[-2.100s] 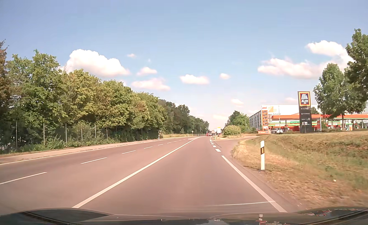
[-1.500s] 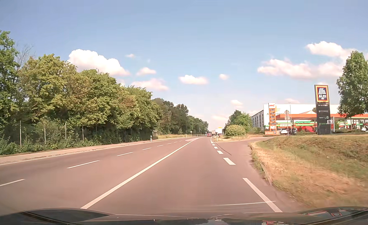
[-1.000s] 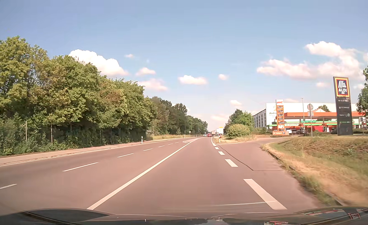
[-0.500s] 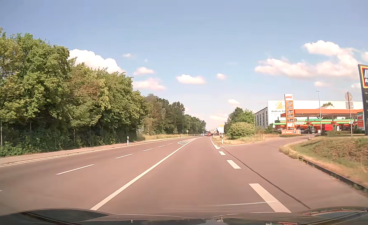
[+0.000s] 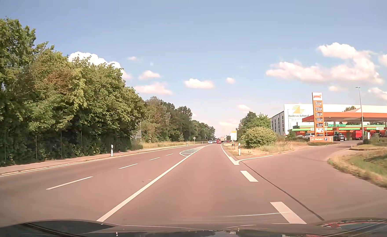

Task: Follow the waypoints while adhering to traffic rules and regulations

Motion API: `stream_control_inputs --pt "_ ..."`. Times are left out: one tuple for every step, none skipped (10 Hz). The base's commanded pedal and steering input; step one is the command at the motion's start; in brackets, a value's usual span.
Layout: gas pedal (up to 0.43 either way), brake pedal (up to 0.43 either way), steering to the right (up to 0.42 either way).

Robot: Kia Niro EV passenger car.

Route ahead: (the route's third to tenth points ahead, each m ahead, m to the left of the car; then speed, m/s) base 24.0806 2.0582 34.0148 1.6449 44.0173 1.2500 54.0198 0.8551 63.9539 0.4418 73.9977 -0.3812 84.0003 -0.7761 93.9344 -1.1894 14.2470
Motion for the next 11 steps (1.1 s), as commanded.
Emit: stream_control_inputs --pt "0.157 0.012 0.004" --pt "0.157 0.012 0.004" --pt "0.157 0.012 0.004" --pt "0.150 0.012 0.004" --pt "0.150 0.012 0.004" --pt "0.157 0.012 0.004" --pt "0.177 0.012 0.003" --pt "0.177 0.012 0.001" --pt "0.197 0.012 0.001" --pt "0.209 0.012 0.001" --pt "0.209 0.012 0.001"
